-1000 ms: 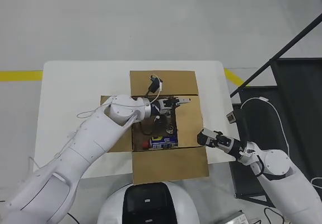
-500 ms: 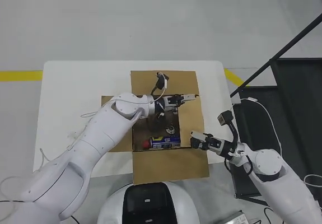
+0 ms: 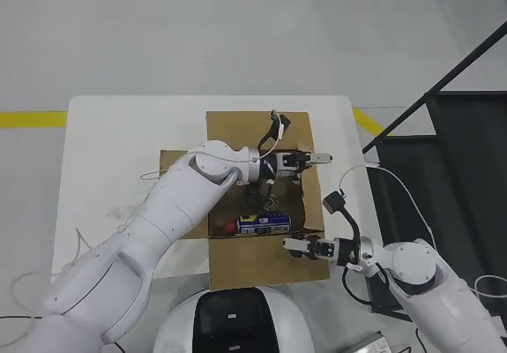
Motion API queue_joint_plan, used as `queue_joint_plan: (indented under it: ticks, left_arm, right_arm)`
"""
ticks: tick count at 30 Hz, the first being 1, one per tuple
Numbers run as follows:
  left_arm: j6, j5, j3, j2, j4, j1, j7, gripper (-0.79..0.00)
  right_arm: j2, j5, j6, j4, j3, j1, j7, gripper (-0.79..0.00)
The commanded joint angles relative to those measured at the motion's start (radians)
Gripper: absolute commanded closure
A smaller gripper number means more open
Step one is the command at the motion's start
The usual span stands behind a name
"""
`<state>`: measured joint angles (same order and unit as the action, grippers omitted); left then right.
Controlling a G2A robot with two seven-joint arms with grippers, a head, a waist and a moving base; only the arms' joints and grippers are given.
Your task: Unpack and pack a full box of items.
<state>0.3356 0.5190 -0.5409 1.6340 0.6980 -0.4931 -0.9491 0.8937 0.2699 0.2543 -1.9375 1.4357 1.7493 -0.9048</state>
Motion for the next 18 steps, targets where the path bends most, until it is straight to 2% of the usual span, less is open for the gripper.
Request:
queue_joint_plan:
  ticks: [1, 4, 9, 18]
  left_arm:
    - [0.004, -0.002, 0.001, 0.008, -0.014, 0.002, 0.000, -0.785]
    - [0.008, 0.010, -0.003, 0.020, -0.032, 0.004, -0.015, -0.785]
    - [0.029, 0.011, -0.007, 0.034, -0.063, 0.003, -0.039, -0.785]
    - [0.068, 0.024, -0.043, 0.038, -0.107, -0.008, -0.095, -0.785]
  right_arm:
    - [-0.001, 0.003, 0.006, -0.005, 0.009, 0.012, -0.011, -0.785]
    - [-0.001, 0.008, 0.009, -0.006, 0.018, 0.025, 0.006, -0.785]
    - [0.003, 0.110, 0.041, 0.036, 0.050, 0.020, 0.056, -0.785]
    - [0.005, 0.245, 0.136, 0.079, 0.166, 0.091, 0.095, -0.785]
